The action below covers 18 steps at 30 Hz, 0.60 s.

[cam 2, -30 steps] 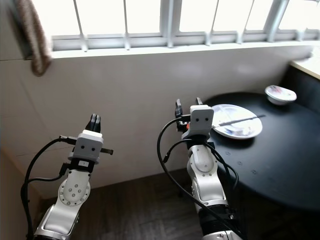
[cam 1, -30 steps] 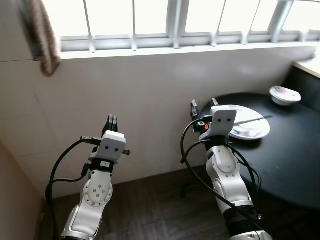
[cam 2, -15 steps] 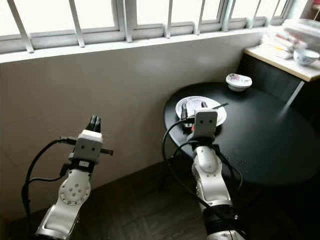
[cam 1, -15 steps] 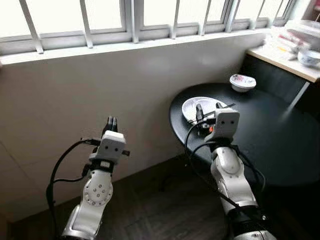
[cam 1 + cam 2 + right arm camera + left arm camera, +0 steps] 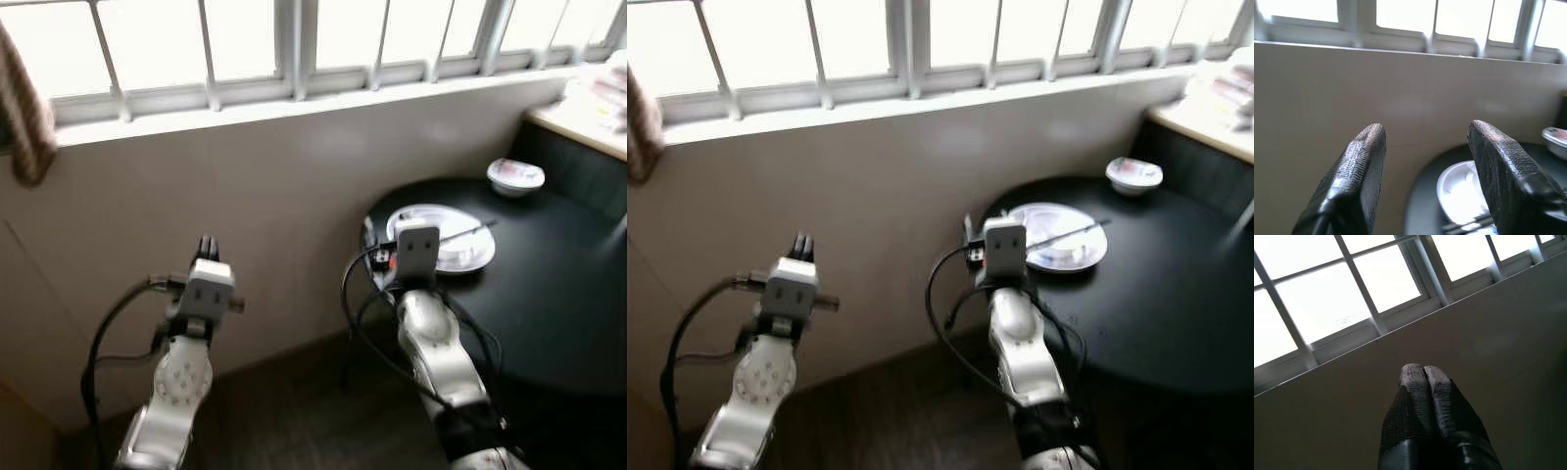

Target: Kitchen organization

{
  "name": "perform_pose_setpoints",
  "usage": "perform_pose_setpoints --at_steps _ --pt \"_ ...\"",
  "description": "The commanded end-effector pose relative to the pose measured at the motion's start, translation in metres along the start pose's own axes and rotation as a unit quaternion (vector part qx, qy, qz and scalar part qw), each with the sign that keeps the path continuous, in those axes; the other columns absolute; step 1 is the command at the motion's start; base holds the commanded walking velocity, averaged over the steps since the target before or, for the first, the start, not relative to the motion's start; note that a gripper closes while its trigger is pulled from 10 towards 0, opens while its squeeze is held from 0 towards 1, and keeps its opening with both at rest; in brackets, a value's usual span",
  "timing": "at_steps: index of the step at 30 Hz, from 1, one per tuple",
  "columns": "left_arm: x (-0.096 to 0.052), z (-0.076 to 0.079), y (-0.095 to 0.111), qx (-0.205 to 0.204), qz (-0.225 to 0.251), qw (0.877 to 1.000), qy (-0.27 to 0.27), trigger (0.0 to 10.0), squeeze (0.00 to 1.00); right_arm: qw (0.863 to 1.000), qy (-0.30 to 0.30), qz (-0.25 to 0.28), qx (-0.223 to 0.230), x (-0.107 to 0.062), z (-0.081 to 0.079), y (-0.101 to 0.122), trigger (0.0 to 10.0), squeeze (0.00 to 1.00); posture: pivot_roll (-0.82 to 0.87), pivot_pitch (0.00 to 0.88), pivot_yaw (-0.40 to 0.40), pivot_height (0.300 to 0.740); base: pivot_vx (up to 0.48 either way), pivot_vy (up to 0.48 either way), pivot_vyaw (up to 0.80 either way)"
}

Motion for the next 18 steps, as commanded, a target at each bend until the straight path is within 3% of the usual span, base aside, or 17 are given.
perform_pose_setpoints --at_steps 1,13,18 --pt "0.0006 0.0057 0.0026 -0.008 0.003 1.0 -0.008 10.0 0.0 1.0 -0.007 -0.01 -0.004 -0.0009 0.0043 -0.0043 10.0 0.0 -0.04 0.0 -0.021 0.74 0.322 0.0 0.0" --pt "0.0002 0.0078 0.0012 -0.008 0.001 1.0 -0.011 10.0 0.0 1.0 -0.003 -0.005 -0.023 -0.0005 0.0028 -0.004 10.0 0.0 -0.04 0.0 -0.021 0.74 0.302 0.0 0.0" --pt "0.0003 0.0083 0.0009 -0.009 0.002 1.0 -0.012 10.0 0.0 0.998 0.003 0.002 -0.061 -0.0011 0.0007 -0.0032 10.0 0.0 -0.04 0.0 -0.02 0.74 0.0 0.0 0.0"
Point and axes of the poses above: a point about 5 cm out from each wrist's last joint towards the gripper, its own x axis pointing out of the wrist towards the gripper, its own y axis along the axis of the wrist's last joint, z = x × y, the point moved 2 cm from there along x, pointing out of the wrist towards the gripper, and after that the axes turned 5 degrees about -x, right-handed, at the moved point
